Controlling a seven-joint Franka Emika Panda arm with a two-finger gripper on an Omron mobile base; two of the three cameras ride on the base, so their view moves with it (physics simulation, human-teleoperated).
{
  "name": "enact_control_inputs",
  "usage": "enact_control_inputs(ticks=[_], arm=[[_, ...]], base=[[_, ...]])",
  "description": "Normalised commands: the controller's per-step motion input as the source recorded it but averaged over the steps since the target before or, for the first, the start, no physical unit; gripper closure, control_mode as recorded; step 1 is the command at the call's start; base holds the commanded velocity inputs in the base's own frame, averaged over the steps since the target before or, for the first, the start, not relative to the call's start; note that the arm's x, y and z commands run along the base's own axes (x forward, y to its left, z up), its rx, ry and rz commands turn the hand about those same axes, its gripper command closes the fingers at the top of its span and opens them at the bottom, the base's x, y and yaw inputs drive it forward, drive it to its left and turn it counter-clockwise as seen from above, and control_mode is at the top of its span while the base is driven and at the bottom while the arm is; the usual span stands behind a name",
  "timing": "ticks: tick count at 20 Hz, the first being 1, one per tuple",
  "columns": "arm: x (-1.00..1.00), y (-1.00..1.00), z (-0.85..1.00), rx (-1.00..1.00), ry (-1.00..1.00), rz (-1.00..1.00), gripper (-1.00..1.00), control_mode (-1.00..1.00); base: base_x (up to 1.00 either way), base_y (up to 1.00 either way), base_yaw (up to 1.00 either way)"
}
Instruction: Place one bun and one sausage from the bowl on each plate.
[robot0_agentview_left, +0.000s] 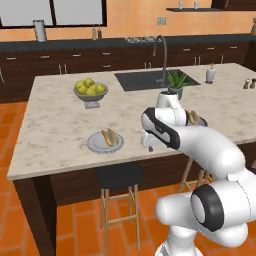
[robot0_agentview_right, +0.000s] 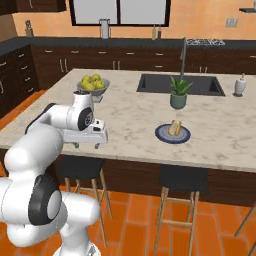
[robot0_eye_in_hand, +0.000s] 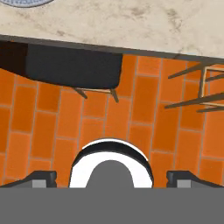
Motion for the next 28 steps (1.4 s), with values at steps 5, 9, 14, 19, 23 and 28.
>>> enact_control_inputs(ticks=[5, 9, 14, 19, 23, 28], arm=[[0.00, 0.00, 0.00, 0.00, 0.00, 0.00, -1.00, 1.00], [0.00, 0.00, 0.00, 0.00, 0.00, 0.00, -1.00, 1.00], [0.00, 0.00, 0.00, 0.00, 0.00, 0.00, -1.00, 1.00], [0.00, 0.00, 0.00, 0.00, 0.00, 0.00, -1.00, 1.00], [0.00, 0.00, 0.00, 0.00, 0.00, 0.00, -1.00, 1.00], [0.00, 0.00, 0.00, 0.00, 0.00, 0.00, -1.00, 1.00]], base=[[-0.18, -1.00, -0.28], [0.07, -1.00, -0.20], [0.13, -1.00, -0.06], [0.36, -0.97, 0.23], [0.62, -0.97, 0.34], [0.22, -1.00, 0.28]])
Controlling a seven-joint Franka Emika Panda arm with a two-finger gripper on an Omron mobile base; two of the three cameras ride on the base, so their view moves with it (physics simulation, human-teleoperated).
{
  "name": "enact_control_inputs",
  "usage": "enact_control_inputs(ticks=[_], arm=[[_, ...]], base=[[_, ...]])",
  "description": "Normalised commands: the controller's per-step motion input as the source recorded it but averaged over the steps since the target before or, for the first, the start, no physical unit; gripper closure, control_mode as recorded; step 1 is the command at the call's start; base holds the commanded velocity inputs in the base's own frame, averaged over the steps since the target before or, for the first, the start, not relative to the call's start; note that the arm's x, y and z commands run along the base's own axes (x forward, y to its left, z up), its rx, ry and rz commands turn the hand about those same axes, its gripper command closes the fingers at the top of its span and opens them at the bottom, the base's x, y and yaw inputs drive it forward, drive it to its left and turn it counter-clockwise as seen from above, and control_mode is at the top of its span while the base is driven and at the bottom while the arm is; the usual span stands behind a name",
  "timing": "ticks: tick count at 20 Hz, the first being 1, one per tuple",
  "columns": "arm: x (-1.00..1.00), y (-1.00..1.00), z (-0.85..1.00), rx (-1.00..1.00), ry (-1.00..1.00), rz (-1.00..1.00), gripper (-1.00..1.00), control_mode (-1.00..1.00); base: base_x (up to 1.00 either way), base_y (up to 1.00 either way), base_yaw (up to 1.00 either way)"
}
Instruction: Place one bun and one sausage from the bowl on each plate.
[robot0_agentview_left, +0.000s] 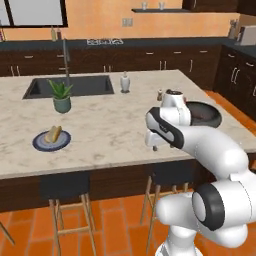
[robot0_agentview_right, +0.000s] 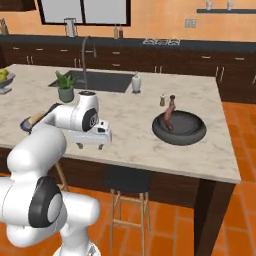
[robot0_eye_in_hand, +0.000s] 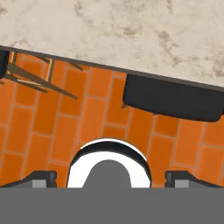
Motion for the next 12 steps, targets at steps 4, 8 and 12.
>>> enact_control_inputs(ticks=[4, 8, 12], arm=[[0.00, 0.00, 0.00, 0.00, 0.00, 0.00, -1.00, 1.00], [0.00, 0.00, 0.00, 0.00, 0.00, 0.00, -1.00, 1.00], [0.00, 0.00, 0.00, 0.00, 0.00, 0.00, -1.00, 1.00]], base=[[0.04, -0.98, 0.07], [0.39, -0.77, 0.00], [0.41, -0.45, -0.01]])
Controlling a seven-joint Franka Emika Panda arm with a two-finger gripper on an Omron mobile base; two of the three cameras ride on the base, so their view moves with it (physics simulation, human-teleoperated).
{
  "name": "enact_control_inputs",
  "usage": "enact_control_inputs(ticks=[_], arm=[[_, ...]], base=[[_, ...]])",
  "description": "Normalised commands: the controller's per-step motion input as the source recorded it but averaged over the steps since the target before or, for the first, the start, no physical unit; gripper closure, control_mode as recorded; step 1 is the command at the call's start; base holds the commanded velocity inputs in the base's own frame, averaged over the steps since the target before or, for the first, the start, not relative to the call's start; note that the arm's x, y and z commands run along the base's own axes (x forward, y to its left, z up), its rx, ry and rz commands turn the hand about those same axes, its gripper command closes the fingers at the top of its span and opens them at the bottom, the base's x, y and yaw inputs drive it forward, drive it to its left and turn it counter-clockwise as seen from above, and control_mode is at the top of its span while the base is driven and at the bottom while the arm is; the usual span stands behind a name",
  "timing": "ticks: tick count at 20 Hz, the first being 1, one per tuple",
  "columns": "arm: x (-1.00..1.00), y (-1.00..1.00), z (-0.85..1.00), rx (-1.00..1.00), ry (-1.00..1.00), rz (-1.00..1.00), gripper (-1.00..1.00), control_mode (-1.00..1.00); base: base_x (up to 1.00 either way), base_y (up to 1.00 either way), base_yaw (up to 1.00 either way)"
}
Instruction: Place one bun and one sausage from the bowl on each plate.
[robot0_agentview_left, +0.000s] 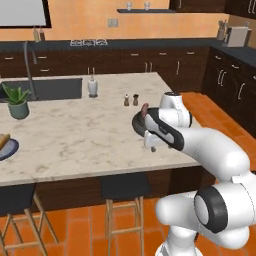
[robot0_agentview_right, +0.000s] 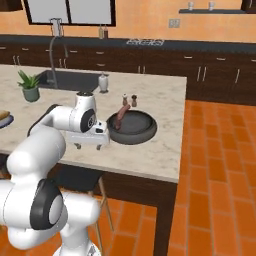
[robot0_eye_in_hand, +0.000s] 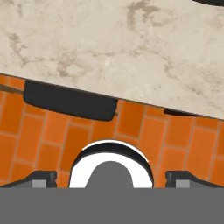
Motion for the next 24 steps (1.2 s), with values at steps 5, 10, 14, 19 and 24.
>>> enact_control_inputs(ticks=[5, 10, 14, 19, 24], arm=[[0.00, 0.00, 0.00, 0.00, 0.00, 0.00, -1.00, 1.00], [0.00, 0.00, 0.00, 0.00, 0.00, 0.00, -1.00, 1.00], [0.00, 0.00, 0.00, 0.00, 0.00, 0.00, -1.00, 1.00], [0.42, 0.00, 0.55, 0.00, -0.14, 0.04, -1.00, -1.00], [0.97, 0.00, 0.74, 0.00, -0.15, 0.00, -1.00, -1.00]], base=[[0.59, -0.24, -0.11], [0.31, -0.03, -0.05], [0.00, 0.00, 0.00], [0.00, 0.00, 0.00], [0.00, 0.00, 0.00]])
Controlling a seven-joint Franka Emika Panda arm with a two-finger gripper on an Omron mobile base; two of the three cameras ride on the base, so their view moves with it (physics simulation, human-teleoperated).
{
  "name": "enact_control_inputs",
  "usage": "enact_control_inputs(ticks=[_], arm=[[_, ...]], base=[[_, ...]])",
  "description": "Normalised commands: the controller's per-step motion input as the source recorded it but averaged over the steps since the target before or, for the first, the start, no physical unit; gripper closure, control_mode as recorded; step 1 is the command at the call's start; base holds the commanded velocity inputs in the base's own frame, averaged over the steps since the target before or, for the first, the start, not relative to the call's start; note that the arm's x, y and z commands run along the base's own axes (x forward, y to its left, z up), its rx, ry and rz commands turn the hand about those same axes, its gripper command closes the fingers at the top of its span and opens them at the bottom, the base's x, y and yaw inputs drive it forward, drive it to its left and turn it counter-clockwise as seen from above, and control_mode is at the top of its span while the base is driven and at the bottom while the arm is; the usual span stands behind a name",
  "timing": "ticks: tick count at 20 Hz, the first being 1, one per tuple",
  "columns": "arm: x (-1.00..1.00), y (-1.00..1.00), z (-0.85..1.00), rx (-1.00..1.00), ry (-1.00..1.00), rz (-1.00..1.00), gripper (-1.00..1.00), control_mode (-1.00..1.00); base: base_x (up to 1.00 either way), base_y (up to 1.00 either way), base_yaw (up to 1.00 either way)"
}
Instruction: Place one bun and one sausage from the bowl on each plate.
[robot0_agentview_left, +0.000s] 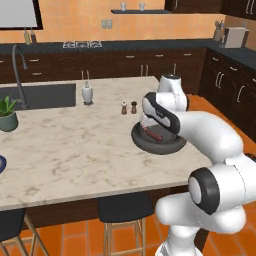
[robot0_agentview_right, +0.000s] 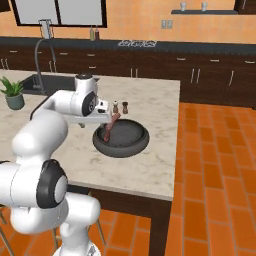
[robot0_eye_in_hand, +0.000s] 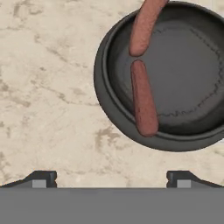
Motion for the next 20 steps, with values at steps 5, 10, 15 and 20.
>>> enact_control_inputs(ticks=[5, 10, 15, 20], arm=[[1.00, -0.18, -0.30, -0.03, 0.12, -0.07, -1.00, -1.00], [0.88, -0.18, -0.66, 0.00, 0.28, -0.04, -1.00, -1.00], [0.04, -0.02, -0.45, 0.00, 0.23, 0.00, -1.00, -1.00], [-0.25, -0.17, -0.36, 0.00, 0.06, 0.00, -1.00, -1.00]], base=[[0.00, 0.00, 0.00], [0.00, 0.00, 0.00], [0.00, 0.00, 0.00], [0.00, 0.00, 0.00]])
